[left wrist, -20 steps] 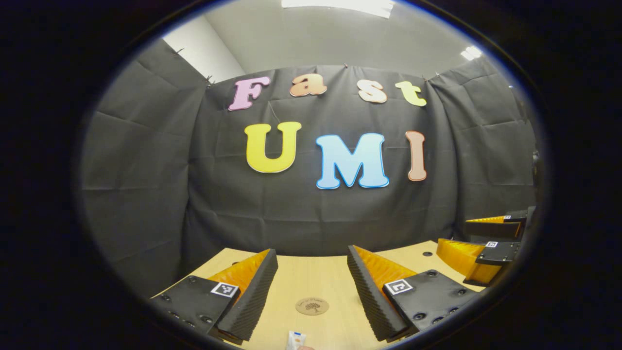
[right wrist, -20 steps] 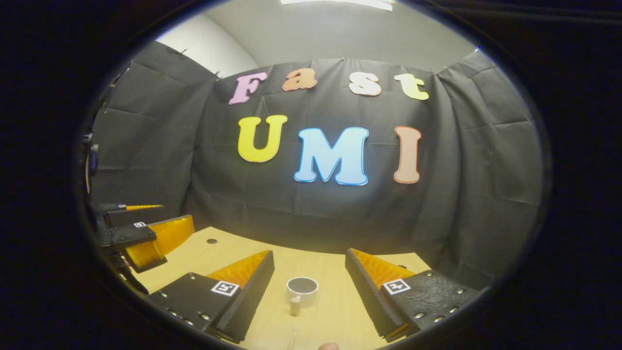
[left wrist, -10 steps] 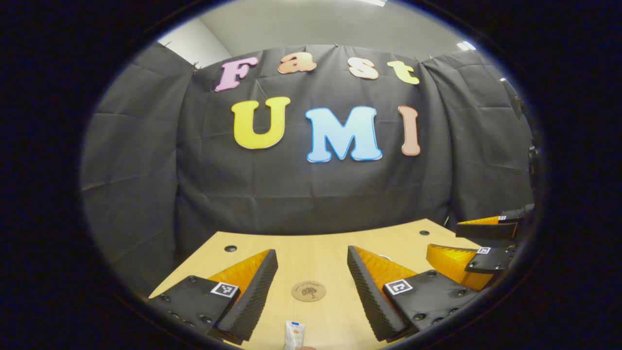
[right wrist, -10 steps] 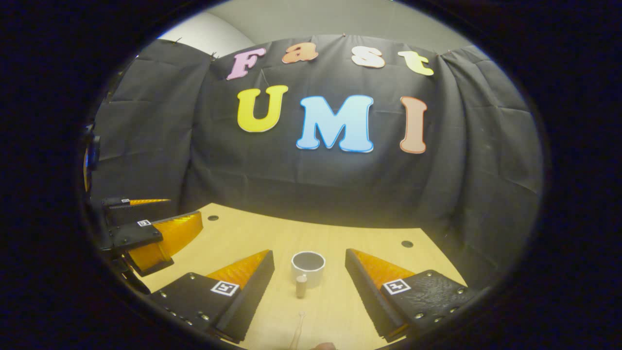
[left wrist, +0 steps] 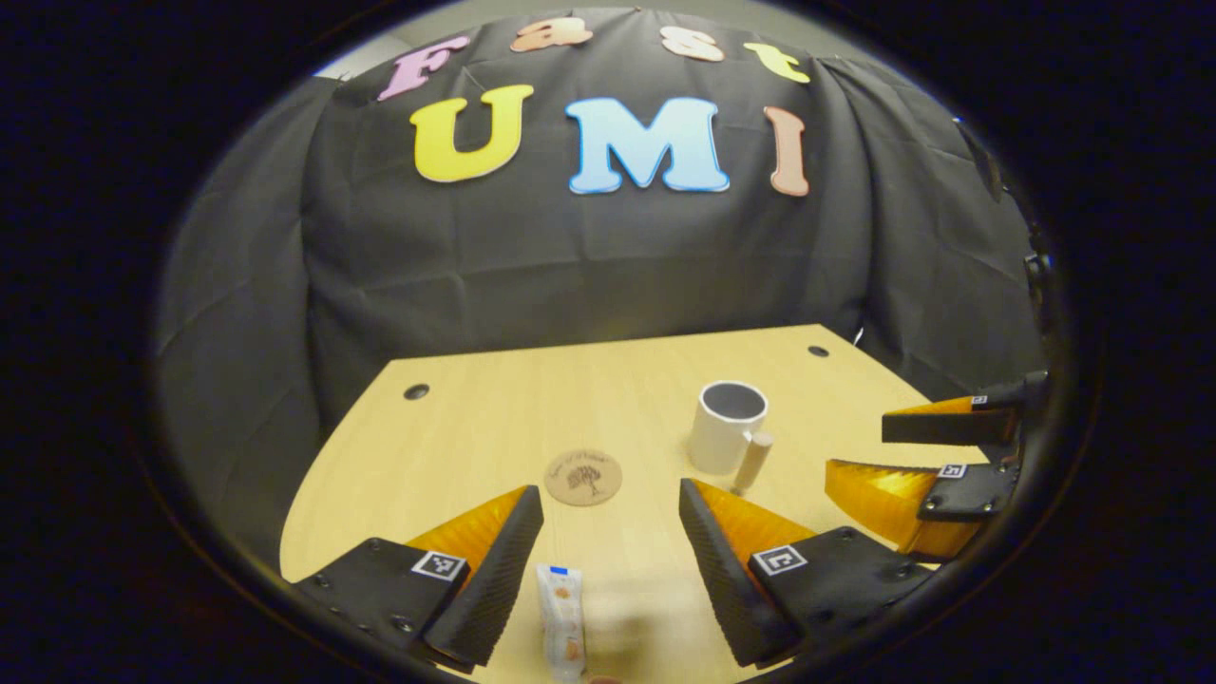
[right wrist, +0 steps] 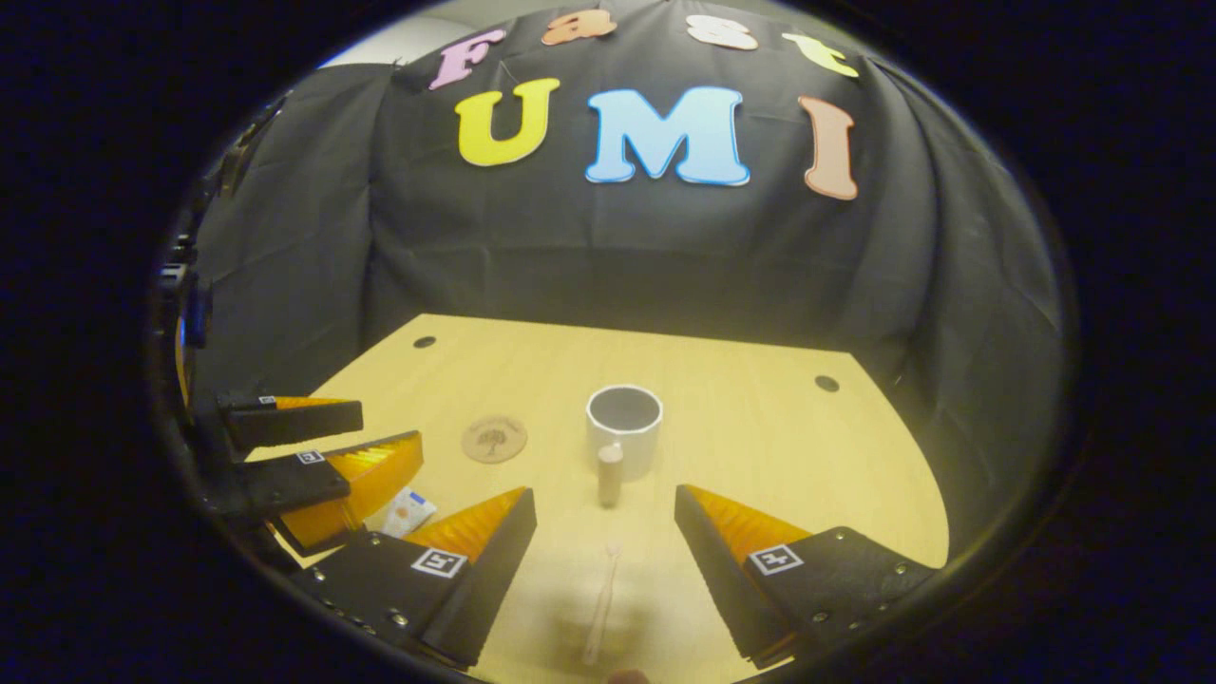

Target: Put the toothbrush and toothpaste on the desktop into the cup, then pick up the cup and place it on the coaster on the desktop.

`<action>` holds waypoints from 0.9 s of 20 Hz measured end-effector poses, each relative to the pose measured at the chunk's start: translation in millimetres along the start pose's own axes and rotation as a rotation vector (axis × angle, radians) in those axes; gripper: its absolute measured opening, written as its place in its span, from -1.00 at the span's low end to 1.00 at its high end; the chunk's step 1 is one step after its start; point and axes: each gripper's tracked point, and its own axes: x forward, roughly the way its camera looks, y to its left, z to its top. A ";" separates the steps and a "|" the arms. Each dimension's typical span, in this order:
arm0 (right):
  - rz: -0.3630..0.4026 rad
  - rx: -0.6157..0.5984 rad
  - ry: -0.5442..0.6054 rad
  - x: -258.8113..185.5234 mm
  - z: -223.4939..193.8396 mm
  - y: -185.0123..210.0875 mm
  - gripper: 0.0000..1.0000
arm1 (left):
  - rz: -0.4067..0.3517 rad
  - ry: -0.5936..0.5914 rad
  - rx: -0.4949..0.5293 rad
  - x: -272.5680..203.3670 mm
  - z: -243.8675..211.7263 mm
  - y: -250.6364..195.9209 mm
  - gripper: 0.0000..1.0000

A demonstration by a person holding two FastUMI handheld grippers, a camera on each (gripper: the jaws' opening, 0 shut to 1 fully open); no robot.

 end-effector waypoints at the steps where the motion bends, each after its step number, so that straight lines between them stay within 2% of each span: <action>1: 0.006 0.010 0.030 3.4 -8.6 0.3 0.84 | -0.001 0.037 -0.003 4.9 -9.5 0.4 0.87; 8: 0.042 0.100 0.254 18.8 -58.0 10.1 0.86 | 0.001 0.275 0.021 21.8 -70.6 8.8 0.88; 13: 0.037 0.107 0.379 30.0 -85.7 12.7 0.87 | 0.014 0.489 0.014 25.1 -116.8 16.7 0.89; 18: 0.045 0.105 0.466 34.8 -101.4 15.1 0.88 | 0.042 0.611 -0.036 28.7 -148.2 30.5 0.91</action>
